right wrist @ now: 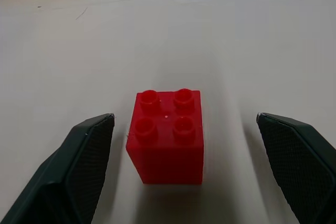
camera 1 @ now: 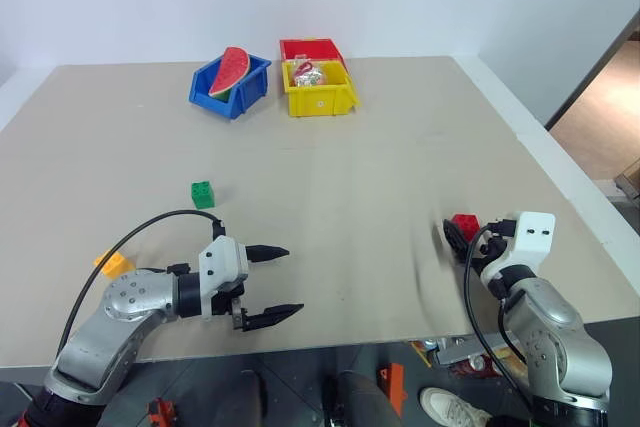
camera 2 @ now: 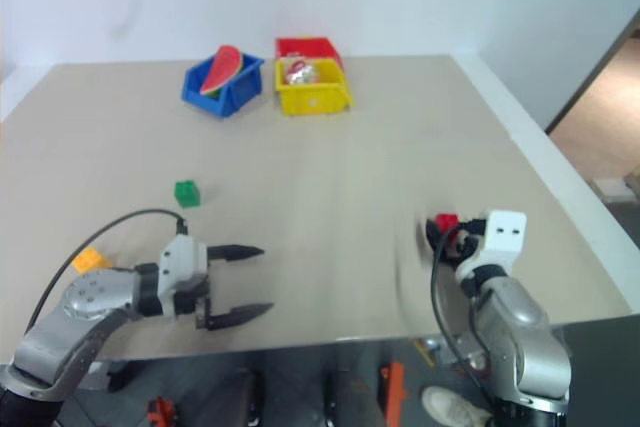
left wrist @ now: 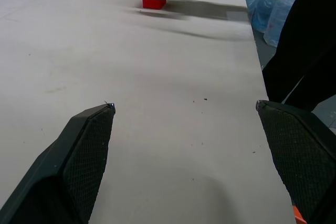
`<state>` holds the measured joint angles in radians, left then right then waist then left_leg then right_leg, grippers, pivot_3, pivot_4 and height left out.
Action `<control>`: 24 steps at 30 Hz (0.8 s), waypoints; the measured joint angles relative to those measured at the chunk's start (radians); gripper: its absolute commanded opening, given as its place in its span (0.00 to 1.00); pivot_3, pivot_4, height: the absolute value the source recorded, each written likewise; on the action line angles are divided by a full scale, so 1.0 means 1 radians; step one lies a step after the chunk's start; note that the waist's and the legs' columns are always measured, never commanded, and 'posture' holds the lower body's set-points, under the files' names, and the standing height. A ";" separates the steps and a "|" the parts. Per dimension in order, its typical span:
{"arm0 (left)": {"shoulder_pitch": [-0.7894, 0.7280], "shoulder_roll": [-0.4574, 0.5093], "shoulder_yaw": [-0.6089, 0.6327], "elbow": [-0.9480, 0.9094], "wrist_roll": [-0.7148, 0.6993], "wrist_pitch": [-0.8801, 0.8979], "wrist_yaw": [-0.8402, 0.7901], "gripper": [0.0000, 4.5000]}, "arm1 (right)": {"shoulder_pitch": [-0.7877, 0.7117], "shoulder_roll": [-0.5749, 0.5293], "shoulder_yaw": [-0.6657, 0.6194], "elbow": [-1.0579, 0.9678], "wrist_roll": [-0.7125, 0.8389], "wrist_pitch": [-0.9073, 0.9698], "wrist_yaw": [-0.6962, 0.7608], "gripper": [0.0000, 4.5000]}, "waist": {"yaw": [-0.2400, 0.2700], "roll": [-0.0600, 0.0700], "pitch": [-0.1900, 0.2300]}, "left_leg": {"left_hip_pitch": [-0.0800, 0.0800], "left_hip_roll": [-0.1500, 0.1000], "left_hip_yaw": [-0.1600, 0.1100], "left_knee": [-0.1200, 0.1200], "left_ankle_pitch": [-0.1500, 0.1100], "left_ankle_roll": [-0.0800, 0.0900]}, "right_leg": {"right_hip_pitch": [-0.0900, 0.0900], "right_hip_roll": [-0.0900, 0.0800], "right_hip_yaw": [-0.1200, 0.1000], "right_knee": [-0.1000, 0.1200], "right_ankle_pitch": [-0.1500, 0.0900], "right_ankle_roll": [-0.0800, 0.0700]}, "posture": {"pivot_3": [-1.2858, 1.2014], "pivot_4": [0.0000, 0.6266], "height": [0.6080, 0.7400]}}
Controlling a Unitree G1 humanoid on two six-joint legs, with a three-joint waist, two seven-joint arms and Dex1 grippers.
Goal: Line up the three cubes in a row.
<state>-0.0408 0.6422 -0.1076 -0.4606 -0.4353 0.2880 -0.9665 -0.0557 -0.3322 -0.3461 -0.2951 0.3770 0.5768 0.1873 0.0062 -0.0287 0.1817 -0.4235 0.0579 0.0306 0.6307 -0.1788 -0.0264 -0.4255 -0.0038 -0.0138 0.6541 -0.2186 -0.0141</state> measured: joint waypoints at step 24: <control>0.102 -0.009 0.062 -0.046 0.024 -0.004 0.133 1.00 | -0.363 -0.224 0.324 0.146 0.031 -0.051 0.537 0.28 | -0.025 0.000 0.000 | 0.002 0.003 0.005 0.000 0.000 0.001 | -0.001 0.004 0.005 0.000 0.001 0.000 | 0.52 0.24 1.00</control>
<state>0.0614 0.6334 -0.0456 -0.5069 -0.4116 0.2839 -0.8337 -0.4189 -0.5564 -0.0216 -0.1489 0.4076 0.5258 0.7245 -0.0185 -0.0284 0.1820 -0.4213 0.0607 0.0351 0.6307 -0.1788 -0.0258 -0.4263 -0.0003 -0.0089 0.6540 -0.2174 -0.0140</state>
